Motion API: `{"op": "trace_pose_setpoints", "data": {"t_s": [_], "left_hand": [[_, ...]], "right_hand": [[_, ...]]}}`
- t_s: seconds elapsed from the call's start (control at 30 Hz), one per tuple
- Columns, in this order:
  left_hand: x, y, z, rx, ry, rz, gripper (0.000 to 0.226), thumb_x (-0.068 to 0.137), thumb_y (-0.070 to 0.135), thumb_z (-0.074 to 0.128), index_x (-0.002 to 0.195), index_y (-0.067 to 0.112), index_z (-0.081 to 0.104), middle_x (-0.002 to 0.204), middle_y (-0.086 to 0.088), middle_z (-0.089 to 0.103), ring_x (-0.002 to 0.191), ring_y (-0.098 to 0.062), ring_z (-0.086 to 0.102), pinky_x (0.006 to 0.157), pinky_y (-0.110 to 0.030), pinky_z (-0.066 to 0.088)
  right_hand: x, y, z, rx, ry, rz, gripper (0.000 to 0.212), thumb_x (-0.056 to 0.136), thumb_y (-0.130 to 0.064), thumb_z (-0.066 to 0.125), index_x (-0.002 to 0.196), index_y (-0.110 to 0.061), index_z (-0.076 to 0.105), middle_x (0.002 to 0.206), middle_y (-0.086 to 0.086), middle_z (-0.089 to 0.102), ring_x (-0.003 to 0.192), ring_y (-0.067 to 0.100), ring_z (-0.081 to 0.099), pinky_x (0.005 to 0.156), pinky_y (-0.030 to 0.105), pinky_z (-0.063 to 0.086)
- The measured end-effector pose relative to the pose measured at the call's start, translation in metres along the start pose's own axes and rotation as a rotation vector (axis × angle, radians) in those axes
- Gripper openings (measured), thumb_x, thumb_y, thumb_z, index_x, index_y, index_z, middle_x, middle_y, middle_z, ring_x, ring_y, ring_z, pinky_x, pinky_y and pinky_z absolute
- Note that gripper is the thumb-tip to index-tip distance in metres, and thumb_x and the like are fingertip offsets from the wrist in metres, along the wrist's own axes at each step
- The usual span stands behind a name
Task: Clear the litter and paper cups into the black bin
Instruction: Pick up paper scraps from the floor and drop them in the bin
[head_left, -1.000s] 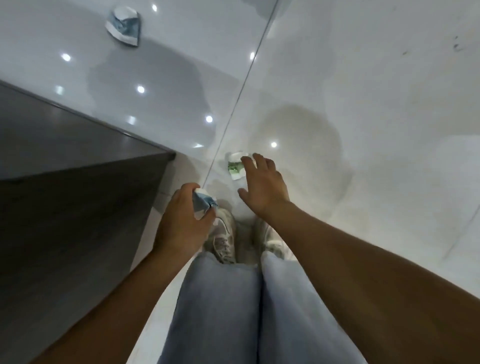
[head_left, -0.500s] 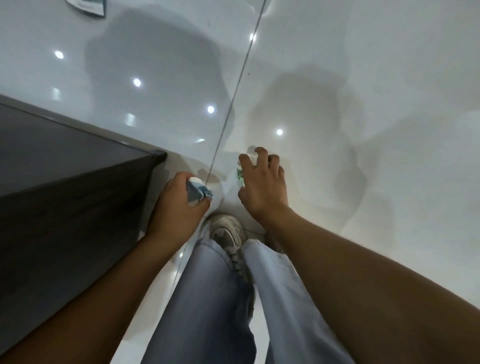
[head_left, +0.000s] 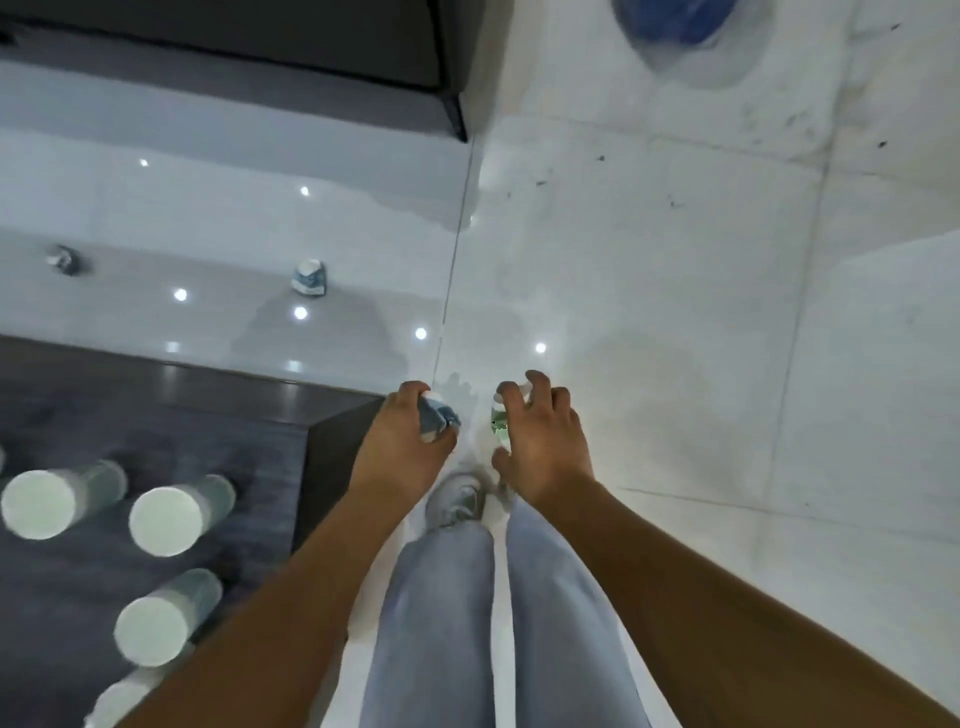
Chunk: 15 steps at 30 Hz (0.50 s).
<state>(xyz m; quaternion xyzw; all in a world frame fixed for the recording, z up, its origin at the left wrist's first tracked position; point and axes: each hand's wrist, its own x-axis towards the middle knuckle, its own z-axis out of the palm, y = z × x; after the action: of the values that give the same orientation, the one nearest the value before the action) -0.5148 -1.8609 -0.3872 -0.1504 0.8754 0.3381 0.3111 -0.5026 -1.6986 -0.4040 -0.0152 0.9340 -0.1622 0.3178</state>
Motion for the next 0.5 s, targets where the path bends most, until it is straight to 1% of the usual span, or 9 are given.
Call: {"op": "trace_pose_setpoints", "data": {"t_s": [0.07, 0.13, 0.23, 0.33, 0.43, 0.5], "left_hand": [[-0.030, 0.034, -0.025, -0.001, 0.000, 0.051, 0.047, 0.086, 0.029, 0.066, 0.126, 0.016, 0.046, 0.118, -0.009, 0.055, 0.104, -0.024, 0.056, 0.089, -0.030, 0.046], [-0.059, 0.060, -0.043, 0.028, -0.025, 0.118, 0.045, 0.086, 0.028, 0.066, 0.125, 0.016, 0.046, 0.119, -0.009, 0.055, 0.104, -0.023, 0.056, 0.087, -0.028, 0.043], [-0.101, 0.086, -0.057, 0.119, -0.077, 0.242, 0.049, 0.085, 0.026, 0.068, 0.127, 0.012, 0.046, 0.123, -0.012, 0.056, 0.108, -0.026, 0.055, 0.089, -0.028, 0.041], [-0.143, 0.107, -0.061, 0.246, -0.164, 0.367, 0.050, 0.086, 0.027, 0.067, 0.128, 0.015, 0.045, 0.124, -0.011, 0.055, 0.108, -0.027, 0.056, 0.088, -0.031, 0.043], [-0.185, 0.123, -0.061, 0.348, -0.226, 0.526, 0.044, 0.085, 0.027, 0.065, 0.123, 0.016, 0.047, 0.117, -0.009, 0.055, 0.103, -0.026, 0.055, 0.081, -0.030, 0.043], [-0.214, 0.134, -0.056, 0.411, -0.277, 0.596, 0.041, 0.085, 0.027, 0.064, 0.121, 0.015, 0.047, 0.114, -0.008, 0.055, 0.100, -0.025, 0.055, 0.081, -0.033, 0.046]], "right_hand": [[-0.039, -0.008, -0.041, 0.003, 0.046, 0.019, 0.067, 0.083, -0.034, 0.070, 0.138, -0.025, 0.032, 0.149, 0.009, 0.023, 0.128, 0.029, 0.036, 0.105, 0.034, 0.038], [-0.078, -0.014, -0.073, 0.017, 0.095, 0.062, 0.068, 0.083, -0.033, 0.070, 0.138, -0.023, 0.032, 0.149, 0.010, 0.025, 0.127, 0.030, 0.037, 0.104, 0.034, 0.038], [-0.137, -0.018, -0.103, 0.031, 0.136, 0.147, 0.071, 0.081, -0.031, 0.069, 0.139, -0.020, 0.030, 0.147, 0.011, 0.026, 0.124, 0.031, 0.037, 0.099, 0.037, 0.040], [-0.199, -0.017, -0.108, 0.062, 0.162, 0.254, 0.072, 0.081, -0.030, 0.069, 0.139, -0.019, 0.029, 0.147, 0.012, 0.026, 0.124, 0.033, 0.037, 0.098, 0.039, 0.040], [-0.260, -0.017, -0.101, 0.146, 0.192, 0.403, 0.073, 0.079, -0.031, 0.070, 0.139, -0.019, 0.030, 0.146, 0.012, 0.028, 0.123, 0.032, 0.038, 0.097, 0.039, 0.041], [-0.298, -0.018, -0.094, 0.219, 0.226, 0.493, 0.075, 0.076, -0.030, 0.072, 0.138, -0.020, 0.030, 0.145, 0.011, 0.028, 0.122, 0.032, 0.038, 0.095, 0.039, 0.042]]}}
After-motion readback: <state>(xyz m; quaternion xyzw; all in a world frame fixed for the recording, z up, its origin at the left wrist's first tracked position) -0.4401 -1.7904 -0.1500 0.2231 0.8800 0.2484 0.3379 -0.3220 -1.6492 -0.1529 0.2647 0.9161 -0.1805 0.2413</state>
